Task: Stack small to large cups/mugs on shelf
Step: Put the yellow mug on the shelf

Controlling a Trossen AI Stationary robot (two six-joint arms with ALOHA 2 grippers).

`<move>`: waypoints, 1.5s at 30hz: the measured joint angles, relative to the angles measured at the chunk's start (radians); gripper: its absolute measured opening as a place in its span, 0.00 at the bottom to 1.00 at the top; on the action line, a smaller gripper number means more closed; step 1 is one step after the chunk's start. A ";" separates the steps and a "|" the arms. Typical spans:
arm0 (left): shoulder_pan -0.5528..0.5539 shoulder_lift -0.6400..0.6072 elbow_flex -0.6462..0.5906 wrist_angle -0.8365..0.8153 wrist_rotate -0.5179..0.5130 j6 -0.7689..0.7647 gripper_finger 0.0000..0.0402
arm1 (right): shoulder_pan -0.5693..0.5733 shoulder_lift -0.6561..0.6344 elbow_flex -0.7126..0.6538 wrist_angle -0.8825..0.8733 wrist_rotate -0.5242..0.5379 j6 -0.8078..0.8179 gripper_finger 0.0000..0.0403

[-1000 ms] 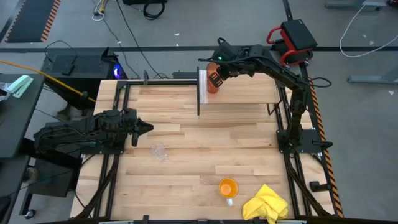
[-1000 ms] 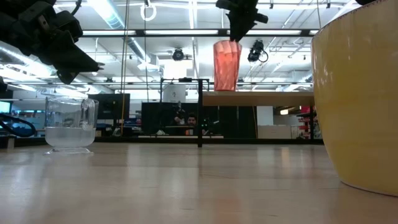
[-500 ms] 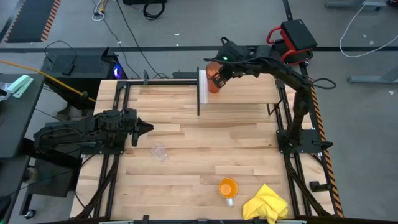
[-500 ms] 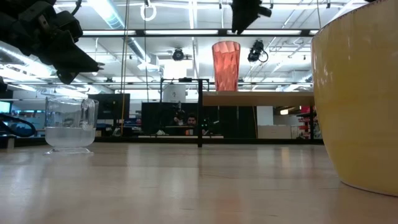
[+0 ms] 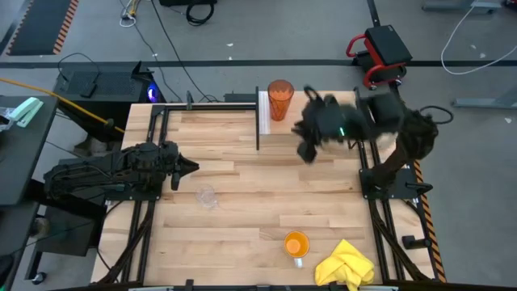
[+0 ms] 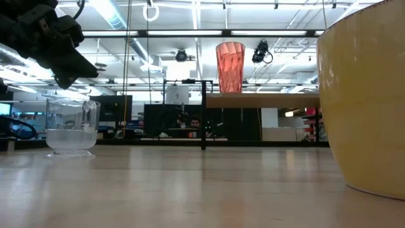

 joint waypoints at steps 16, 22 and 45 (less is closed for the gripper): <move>0.000 0.000 0.000 -0.002 0.000 -0.003 0.18 | 0.585 0.031 -0.588 0.028 0.419 0.593 0.19; 0.000 0.000 0.000 -0.002 0.000 0.003 0.18 | 0.748 0.032 -0.869 0.189 0.419 0.968 0.18; 0.000 0.000 0.000 -0.001 0.000 0.022 0.17 | 0.883 0.133 -1.152 1.071 0.436 0.983 0.18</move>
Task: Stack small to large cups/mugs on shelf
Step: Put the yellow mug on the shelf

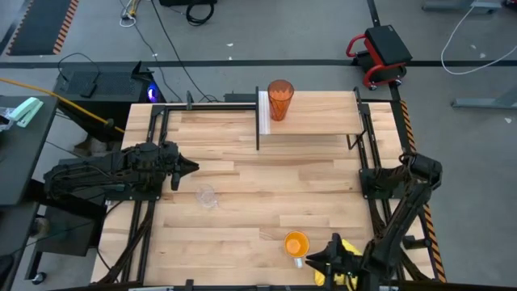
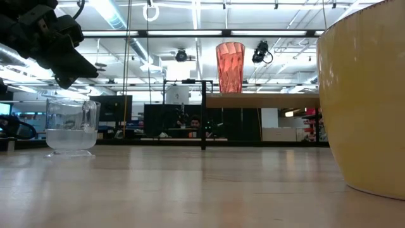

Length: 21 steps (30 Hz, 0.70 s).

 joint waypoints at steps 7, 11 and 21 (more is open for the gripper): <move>0.000 0.000 0.000 0.000 0.000 0.000 0.18 | -0.042 0.052 0.000 -0.003 -0.082 0.048 0.18; 0.000 0.000 0.000 0.000 0.000 0.000 0.19 | -0.039 0.062 0.000 0.002 -0.091 0.052 0.18; 0.000 0.000 0.000 0.000 0.000 0.000 0.17 | -0.054 0.064 0.000 -0.028 -0.128 0.051 0.18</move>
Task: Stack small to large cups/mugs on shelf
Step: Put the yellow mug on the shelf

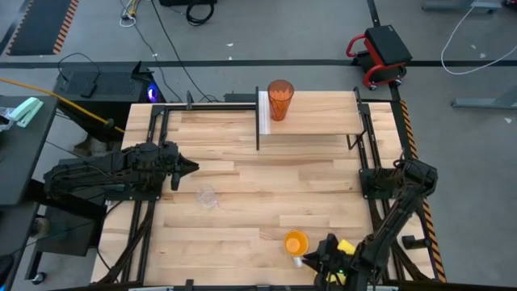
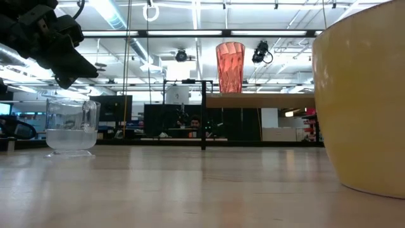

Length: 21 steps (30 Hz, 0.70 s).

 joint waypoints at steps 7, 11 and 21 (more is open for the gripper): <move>0.000 0.000 0.000 0.000 0.000 0.000 0.18 | -0.062 0.000 0.000 -0.070 -0.043 -0.005 0.18; 0.000 0.000 0.000 0.000 0.000 0.000 0.17 | -0.103 0.000 0.002 -0.085 -0.049 -0.049 0.18; 0.000 0.000 0.000 0.000 0.000 0.000 0.18 | -0.203 -0.002 0.002 -0.089 -0.063 -0.193 0.18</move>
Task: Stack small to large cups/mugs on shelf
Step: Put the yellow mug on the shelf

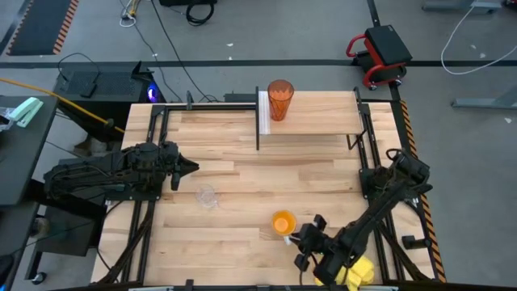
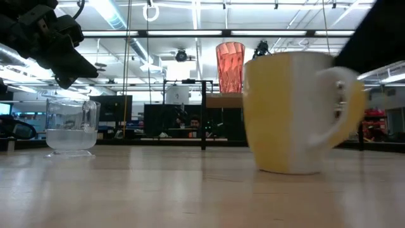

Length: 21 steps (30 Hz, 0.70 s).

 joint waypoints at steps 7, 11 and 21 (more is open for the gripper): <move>0.000 0.000 0.000 0.000 0.000 0.000 0.16 | -0.077 0.001 -0.002 -0.007 -0.007 -0.085 0.18; 0.000 0.000 0.000 0.000 0.000 0.000 0.15 | -0.102 0.001 -0.002 -0.006 -0.014 -0.119 0.18; 0.000 0.000 0.000 0.000 0.000 0.000 0.17 | -0.111 -0.005 0.000 -0.007 -0.015 -0.170 0.18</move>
